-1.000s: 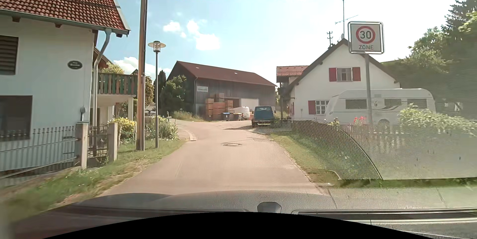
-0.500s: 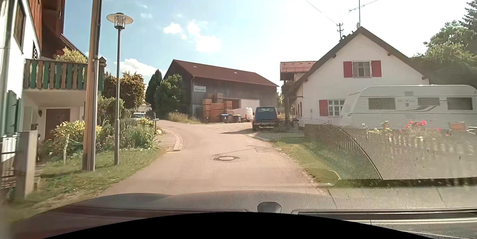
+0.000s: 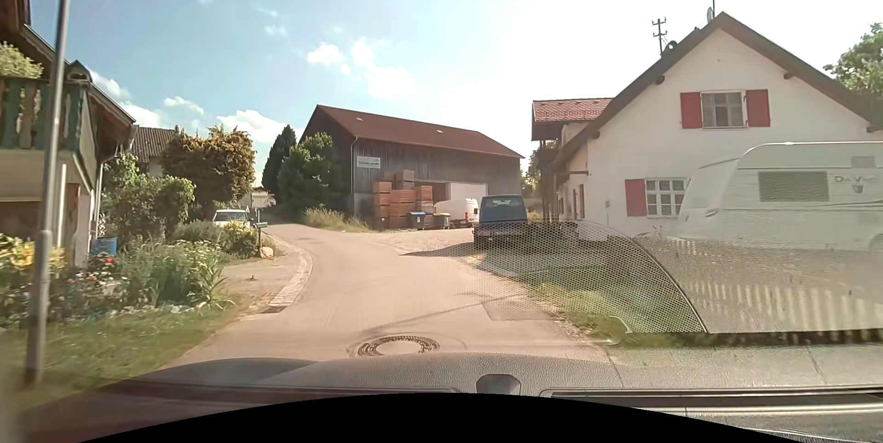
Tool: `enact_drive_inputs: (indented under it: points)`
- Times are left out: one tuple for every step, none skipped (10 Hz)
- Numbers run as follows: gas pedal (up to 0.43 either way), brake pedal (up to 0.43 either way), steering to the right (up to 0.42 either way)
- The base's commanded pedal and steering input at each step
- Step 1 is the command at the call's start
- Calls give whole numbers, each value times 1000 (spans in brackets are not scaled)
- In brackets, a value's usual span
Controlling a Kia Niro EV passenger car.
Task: Follow the waypoints while adhering to traffic rules and regulations
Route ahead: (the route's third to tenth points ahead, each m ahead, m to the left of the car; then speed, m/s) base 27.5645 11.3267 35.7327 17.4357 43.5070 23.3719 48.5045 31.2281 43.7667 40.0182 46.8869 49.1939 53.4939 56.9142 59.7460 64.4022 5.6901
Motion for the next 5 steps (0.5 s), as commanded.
enact_drive_inputs:
  points:
    - [98, 6, -48]
    - [98, 6, -56]
    - [98, 6, -65]
    - [98, 6, -72]
    - [98, 6, -79]
